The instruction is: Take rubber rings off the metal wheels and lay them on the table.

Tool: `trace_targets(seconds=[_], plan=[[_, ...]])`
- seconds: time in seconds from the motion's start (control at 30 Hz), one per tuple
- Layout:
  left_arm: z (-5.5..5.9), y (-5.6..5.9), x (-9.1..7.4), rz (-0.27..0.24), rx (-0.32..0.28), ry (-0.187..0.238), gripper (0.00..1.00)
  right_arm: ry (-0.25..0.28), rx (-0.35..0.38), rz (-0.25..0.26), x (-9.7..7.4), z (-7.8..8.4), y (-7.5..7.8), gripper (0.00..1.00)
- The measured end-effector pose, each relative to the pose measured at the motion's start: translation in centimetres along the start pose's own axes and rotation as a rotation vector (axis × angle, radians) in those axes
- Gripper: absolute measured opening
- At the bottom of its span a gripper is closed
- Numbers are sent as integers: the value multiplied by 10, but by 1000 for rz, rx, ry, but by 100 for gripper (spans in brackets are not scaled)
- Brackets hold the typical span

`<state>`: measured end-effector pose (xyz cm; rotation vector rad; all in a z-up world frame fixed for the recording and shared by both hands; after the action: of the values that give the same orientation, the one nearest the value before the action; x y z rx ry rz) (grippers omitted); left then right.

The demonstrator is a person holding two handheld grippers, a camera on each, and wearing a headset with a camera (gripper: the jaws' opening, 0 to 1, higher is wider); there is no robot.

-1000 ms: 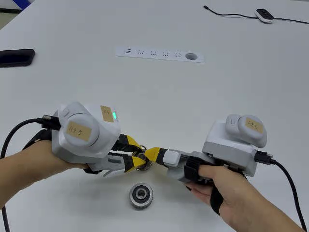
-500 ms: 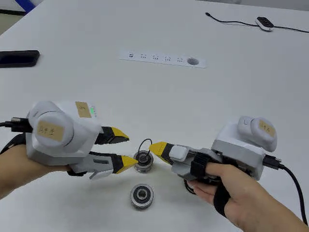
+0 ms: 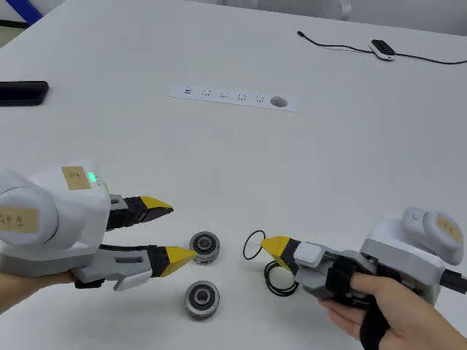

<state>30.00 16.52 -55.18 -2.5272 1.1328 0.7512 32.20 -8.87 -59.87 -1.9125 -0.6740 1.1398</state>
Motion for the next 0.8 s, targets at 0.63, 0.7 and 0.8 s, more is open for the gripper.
trace_targets(seconds=[0.63, 0.7, 0.8], plan=[[1, 15, -9, 11, -52, 54, 45, 23, 61, 71, -27, 15, 21, 2], [1, 16, -9, 12, -55, 57, 45, 23, 61, 84, -27, 16, 22, 2], [1, 17, -10, 12, -52, 52, 45, 22, 65, 106, -27, 17, 24, 4]])
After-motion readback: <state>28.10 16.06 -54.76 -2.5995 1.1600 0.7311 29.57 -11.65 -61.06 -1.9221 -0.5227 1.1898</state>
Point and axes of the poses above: the centre of the closed fingertips' face, and the gripper's own axes: x roughly forward along the fingers, y roughly to its right, z roughly out of its underside, the point moved 10 cm from there along -x, roughly backward along the fingers, and after that the axes turned 5 degrees about -y, right-handed, at the moved point
